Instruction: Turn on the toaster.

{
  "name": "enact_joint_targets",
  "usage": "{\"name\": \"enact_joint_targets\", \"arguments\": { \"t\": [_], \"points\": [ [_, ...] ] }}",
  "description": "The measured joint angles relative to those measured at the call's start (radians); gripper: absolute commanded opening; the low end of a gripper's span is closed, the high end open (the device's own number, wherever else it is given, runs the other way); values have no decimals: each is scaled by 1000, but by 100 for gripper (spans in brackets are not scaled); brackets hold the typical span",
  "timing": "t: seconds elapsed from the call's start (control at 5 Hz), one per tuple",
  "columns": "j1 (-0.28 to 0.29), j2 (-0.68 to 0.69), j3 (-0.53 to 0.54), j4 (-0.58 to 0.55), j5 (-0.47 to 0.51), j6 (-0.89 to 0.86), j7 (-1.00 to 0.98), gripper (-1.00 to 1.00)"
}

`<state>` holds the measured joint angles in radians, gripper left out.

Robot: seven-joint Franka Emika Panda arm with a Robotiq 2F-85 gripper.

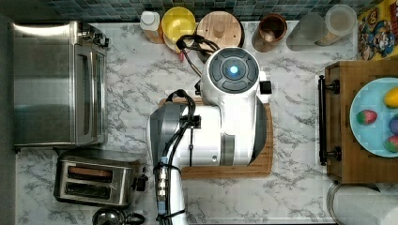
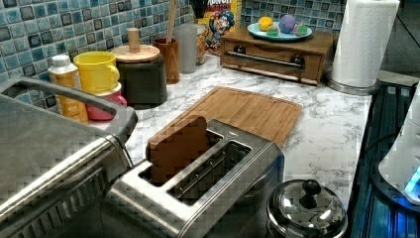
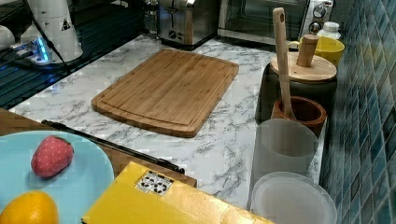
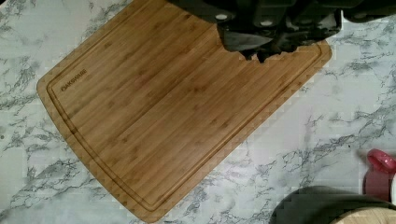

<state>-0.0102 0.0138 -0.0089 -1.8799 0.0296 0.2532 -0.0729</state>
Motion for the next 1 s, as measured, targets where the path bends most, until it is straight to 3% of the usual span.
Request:
{"name": "enact_joint_targets", "arguments": {
  "t": [0.6, 0.8, 1.0],
  "points": [
    [3, -3, 2, -23, 3, 23, -16, -100],
    [9, -35, 3, -108, 4, 121, -69, -100],
    [27, -103, 4, -229, 77, 160, -117, -100]
  ]
}}
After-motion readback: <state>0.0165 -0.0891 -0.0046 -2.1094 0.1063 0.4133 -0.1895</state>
